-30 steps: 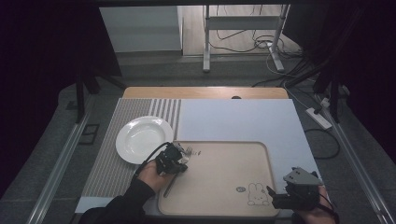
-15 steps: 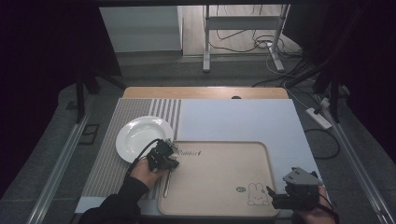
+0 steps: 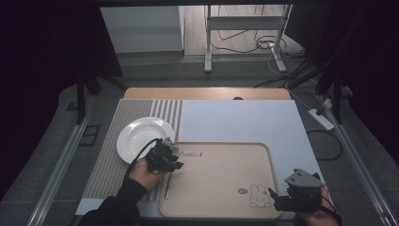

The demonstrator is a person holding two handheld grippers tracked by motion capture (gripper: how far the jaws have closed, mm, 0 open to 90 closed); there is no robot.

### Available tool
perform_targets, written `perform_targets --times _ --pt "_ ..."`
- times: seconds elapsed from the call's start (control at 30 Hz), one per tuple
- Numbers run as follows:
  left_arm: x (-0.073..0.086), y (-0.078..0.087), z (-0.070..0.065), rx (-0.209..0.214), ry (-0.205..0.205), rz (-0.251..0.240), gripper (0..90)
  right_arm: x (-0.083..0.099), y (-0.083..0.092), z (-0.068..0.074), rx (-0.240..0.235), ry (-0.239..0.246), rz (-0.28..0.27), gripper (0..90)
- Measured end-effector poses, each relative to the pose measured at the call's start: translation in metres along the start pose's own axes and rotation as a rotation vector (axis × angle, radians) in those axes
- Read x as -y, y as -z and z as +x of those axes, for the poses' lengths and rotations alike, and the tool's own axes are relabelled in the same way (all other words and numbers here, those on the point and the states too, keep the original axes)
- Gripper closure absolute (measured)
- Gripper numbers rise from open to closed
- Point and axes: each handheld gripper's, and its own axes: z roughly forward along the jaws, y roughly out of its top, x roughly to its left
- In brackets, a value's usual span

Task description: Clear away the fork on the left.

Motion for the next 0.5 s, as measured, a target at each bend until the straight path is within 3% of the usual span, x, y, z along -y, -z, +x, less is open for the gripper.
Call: perform_targets --times 0.2,0.5 --pt "0.004 0.009 0.001 -0.015 0.006 -0.018 40.0 0.0 0.0 0.0 -0.001 -0.002 0.002 0.0" --pt "0.01 0.017 0.009 0.018 0.052 -0.081 24.2 0.0 0.0 0.0 -0.002 -0.002 0.002 0.0"
